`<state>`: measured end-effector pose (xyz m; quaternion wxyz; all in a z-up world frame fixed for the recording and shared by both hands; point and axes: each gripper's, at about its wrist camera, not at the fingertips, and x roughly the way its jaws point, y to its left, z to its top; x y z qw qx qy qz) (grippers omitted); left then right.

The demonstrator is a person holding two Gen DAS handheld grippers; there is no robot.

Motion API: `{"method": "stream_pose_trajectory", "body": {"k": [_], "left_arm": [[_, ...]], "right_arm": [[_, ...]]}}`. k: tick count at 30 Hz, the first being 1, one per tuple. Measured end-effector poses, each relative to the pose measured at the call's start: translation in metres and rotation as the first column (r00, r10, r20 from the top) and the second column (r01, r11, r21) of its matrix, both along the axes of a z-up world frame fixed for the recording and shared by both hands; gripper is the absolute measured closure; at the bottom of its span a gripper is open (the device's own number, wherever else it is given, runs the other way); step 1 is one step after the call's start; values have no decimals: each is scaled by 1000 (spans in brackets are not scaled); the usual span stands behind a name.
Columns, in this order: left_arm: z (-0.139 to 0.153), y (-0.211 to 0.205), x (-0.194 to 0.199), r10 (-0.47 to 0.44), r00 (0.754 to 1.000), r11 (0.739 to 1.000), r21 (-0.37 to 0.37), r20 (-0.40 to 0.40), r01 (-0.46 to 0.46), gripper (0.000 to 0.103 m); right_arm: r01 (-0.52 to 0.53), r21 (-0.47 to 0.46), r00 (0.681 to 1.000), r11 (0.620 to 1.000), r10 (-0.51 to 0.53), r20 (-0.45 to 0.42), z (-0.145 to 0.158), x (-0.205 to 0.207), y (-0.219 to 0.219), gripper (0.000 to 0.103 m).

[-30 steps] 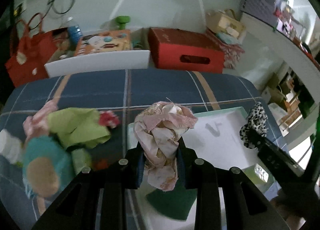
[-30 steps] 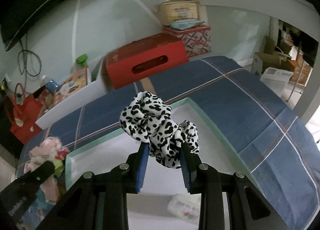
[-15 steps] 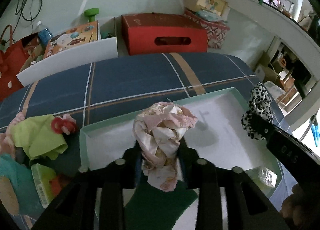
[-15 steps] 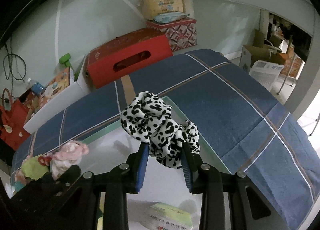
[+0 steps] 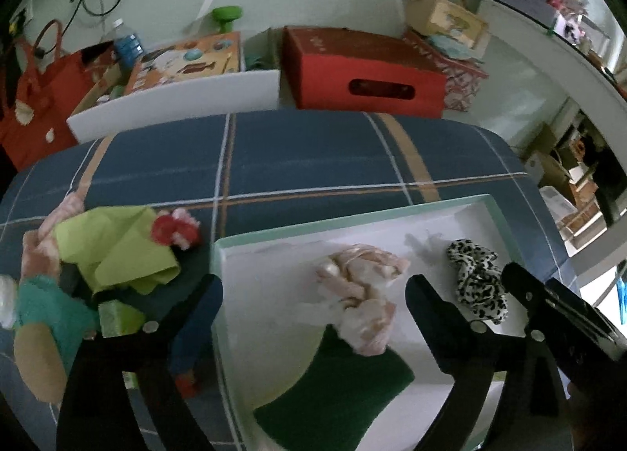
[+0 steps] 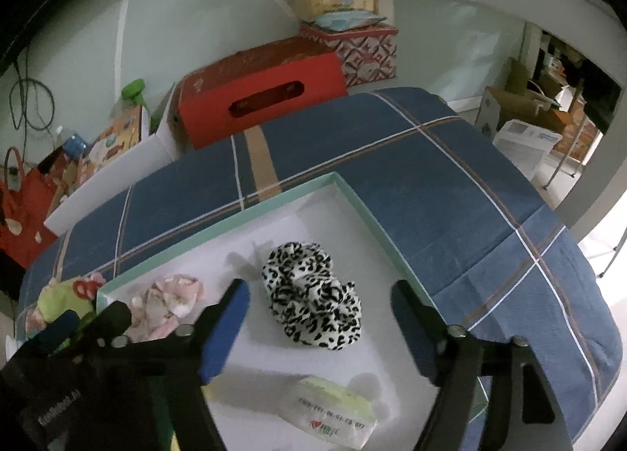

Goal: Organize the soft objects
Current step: 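Open both tools to drop the scrunchies into the tray, then withdraw the left tool from the tray toward the remaining items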

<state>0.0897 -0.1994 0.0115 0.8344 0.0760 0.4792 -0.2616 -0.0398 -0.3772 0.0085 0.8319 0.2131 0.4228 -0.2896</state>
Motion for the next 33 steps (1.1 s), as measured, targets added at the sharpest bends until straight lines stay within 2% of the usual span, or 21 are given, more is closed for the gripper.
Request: {"method": "stream_pose_trajectory", "body": {"k": [2, 4, 7, 10, 23, 33], "left_arm": [[0, 1, 0, 6, 1000, 1000, 1, -8, -6, 8], [0, 3, 0, 15, 1000, 1000, 2, -8, -15, 8], [1, 5, 0, 31, 1000, 999, 15, 1, -31, 7], [1, 7, 0, 40, 999, 999, 23, 5, -40, 0], [22, 16, -9, 27, 999, 1000, -4, 26, -27, 0], [58, 43, -15, 70, 990, 997, -53, 122, -64, 0]], "right_arm": [[-12, 0, 1000, 1000, 12, -20, -1, 1, 2, 11], [-18, -5, 999, 1000, 18, -27, 0, 0, 3, 0], [-9, -11, 1000, 1000, 9, -11, 2, -4, 2, 0], [0, -9, 1000, 1000, 0, -7, 3, -6, 1, 0], [-25, -41, 1000, 999, 26, 11, 10, -5, 10, 0], [-41, -69, 997, 997, 46, 66, 22, -6, 20, 0]]}}
